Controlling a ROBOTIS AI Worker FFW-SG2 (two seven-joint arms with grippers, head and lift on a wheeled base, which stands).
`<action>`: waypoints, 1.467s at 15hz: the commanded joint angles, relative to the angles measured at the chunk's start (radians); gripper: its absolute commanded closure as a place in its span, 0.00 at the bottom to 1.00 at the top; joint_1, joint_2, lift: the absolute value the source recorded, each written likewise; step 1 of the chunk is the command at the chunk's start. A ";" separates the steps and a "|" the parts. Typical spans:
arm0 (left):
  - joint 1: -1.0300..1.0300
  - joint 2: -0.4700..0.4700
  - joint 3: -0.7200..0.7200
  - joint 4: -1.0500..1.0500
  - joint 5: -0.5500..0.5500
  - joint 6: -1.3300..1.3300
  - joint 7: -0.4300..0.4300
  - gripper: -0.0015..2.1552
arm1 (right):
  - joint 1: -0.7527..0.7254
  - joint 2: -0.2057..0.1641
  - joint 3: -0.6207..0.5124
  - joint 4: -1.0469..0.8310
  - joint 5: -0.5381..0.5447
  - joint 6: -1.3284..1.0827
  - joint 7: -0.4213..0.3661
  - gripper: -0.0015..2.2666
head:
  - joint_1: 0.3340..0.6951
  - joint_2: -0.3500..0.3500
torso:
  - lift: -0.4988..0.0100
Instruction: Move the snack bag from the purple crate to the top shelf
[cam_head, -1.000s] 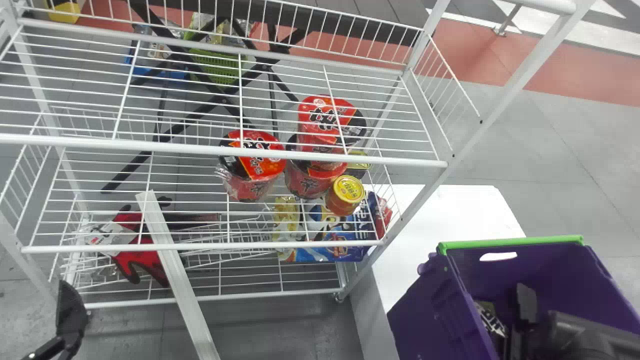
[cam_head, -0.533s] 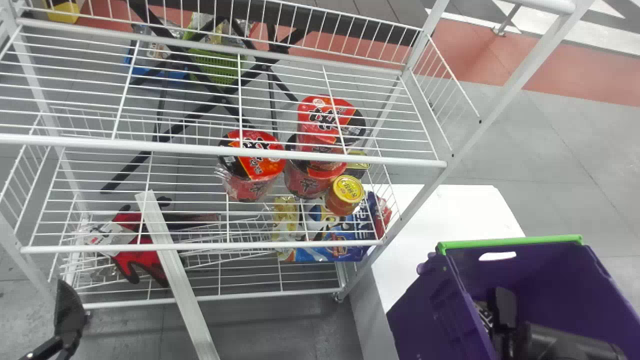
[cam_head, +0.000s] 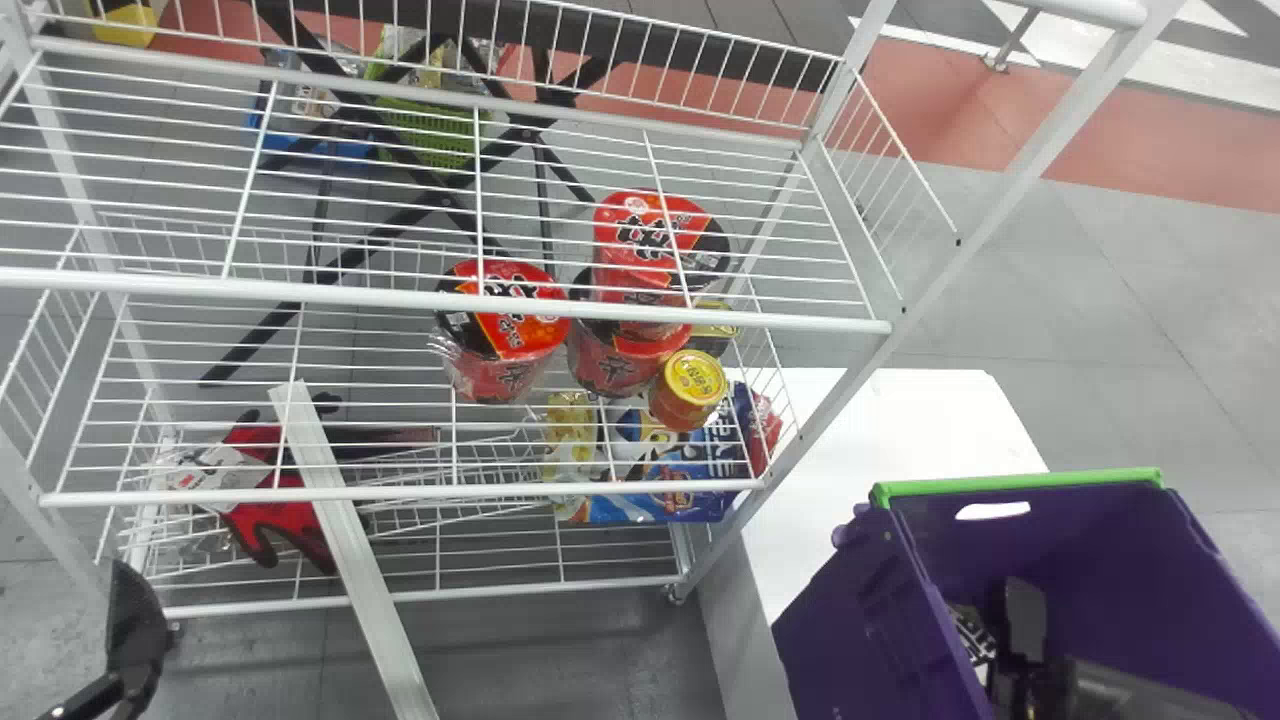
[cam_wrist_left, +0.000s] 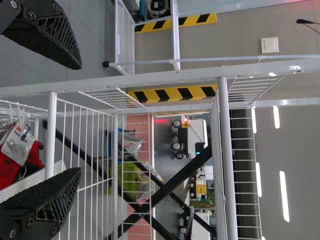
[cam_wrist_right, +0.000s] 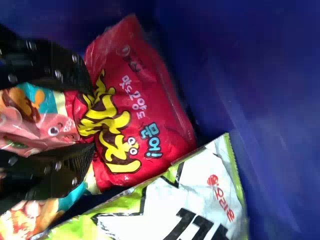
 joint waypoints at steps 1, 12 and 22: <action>0.004 0.000 0.000 0.001 0.000 -0.002 0.001 0.04 | 0.035 0.026 -0.054 -0.093 -0.019 0.028 0.026 1.00 | 1.00 0.00 | 0.09; -0.010 0.000 0.002 0.013 0.006 -0.002 -0.007 0.04 | 0.184 0.080 -0.322 -0.550 -0.048 0.525 0.257 1.00 | 1.00 0.00 | 0.09; -0.016 -0.002 -0.003 0.024 0.007 -0.002 -0.011 0.04 | 0.152 0.041 -0.554 -0.807 -0.101 0.662 0.335 1.00 | 1.00 0.00 | 0.09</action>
